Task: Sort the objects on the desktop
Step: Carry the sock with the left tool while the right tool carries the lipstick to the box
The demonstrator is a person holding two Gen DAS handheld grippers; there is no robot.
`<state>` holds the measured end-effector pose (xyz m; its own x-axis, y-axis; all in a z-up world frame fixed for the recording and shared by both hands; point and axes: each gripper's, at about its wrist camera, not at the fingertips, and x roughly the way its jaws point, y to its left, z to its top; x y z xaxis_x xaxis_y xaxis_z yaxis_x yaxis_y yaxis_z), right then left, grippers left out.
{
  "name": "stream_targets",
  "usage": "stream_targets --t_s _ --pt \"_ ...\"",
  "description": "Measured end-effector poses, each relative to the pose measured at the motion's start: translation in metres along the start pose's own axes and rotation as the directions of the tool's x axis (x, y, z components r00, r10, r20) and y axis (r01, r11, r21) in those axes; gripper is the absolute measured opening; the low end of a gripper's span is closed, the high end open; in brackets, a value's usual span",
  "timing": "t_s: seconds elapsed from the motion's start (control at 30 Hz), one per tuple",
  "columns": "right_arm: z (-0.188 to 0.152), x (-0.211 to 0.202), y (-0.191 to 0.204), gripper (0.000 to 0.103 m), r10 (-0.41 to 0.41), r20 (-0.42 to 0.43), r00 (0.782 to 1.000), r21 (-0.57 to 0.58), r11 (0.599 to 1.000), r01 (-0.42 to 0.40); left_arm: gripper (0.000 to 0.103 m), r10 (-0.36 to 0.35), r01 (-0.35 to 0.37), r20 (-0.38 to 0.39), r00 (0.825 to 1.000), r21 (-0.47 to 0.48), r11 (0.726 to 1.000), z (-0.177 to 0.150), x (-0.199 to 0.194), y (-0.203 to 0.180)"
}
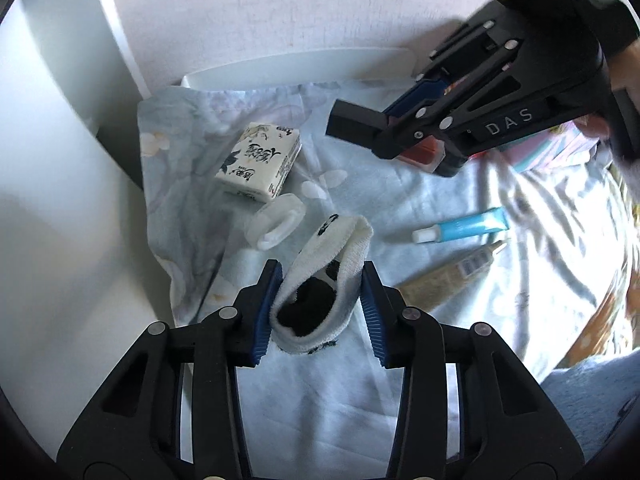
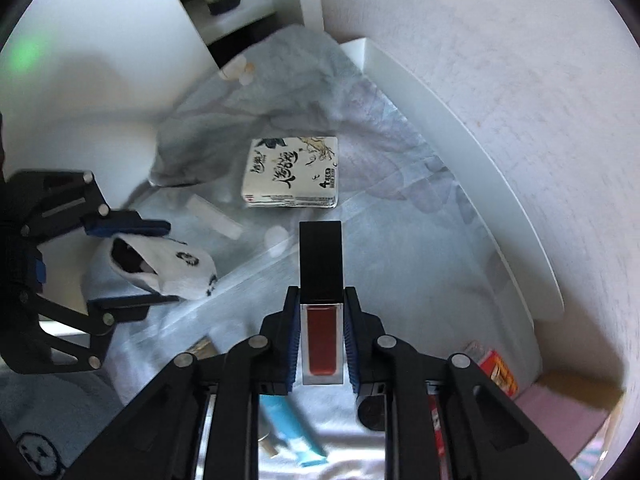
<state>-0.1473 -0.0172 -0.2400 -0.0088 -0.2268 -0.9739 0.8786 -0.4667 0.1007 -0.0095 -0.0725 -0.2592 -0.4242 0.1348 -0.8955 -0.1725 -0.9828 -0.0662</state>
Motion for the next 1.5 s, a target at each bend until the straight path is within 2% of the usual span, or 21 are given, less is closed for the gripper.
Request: stream_targets --t_s 0.17,0.43,0.57,0.7,0.8,1.07,1.2,1.37,1.5 --pt "-0.006 -0.028 0.005 0.018 0.005 0.064 0.998 0.063 0.998 -0.009 0.036 0.000 0.000 0.019 1.000 -0.038 0.999 0.005 -0.016 0.001" --pt "-0.028 -0.075 0.029 0.018 -0.004 0.121 0.993 0.064 0.998 -0.004 0.036 0.011 0.002 0.076 0.997 -0.170 0.986 0.015 -0.062 0.015" --pt "-0.048 -0.098 0.039 0.018 0.001 0.142 0.990 0.108 0.994 -0.017 0.036 0.027 -0.011 0.120 0.992 -0.135 0.991 0.025 -0.078 0.004" --pt "-0.067 -0.116 0.034 0.018 0.026 0.186 0.982 0.180 0.982 -0.060 0.036 -0.023 0.037 0.135 0.991 -0.108 0.993 0.036 -0.084 -0.015" --pt "-0.084 -0.131 0.029 0.018 -0.006 0.197 0.980 0.218 0.975 -0.037 0.036 -0.064 0.079 0.154 0.986 -0.093 0.992 0.046 -0.088 -0.028" --pt "-0.138 -0.160 -0.008 0.018 -0.098 0.194 0.976 0.387 0.922 0.016 0.036 -0.084 0.089 0.151 0.985 -0.026 0.996 0.075 -0.088 -0.057" --pt "-0.168 -0.175 -0.028 0.018 -0.142 0.178 0.974 0.464 0.885 0.045 0.036 -0.109 0.111 0.158 0.981 -0.004 0.994 0.099 -0.084 -0.077" --pt "-0.200 -0.187 -0.051 0.018 -0.178 0.175 0.968 0.546 0.836 0.055 0.036 -0.152 0.144 0.161 0.975 0.065 0.987 0.140 -0.075 -0.120" --pt "-0.220 -0.193 -0.067 0.018 -0.201 0.168 0.965 0.585 0.809 0.066 0.036 -0.205 0.195 0.147 0.968 0.082 0.977 0.179 -0.061 -0.156"
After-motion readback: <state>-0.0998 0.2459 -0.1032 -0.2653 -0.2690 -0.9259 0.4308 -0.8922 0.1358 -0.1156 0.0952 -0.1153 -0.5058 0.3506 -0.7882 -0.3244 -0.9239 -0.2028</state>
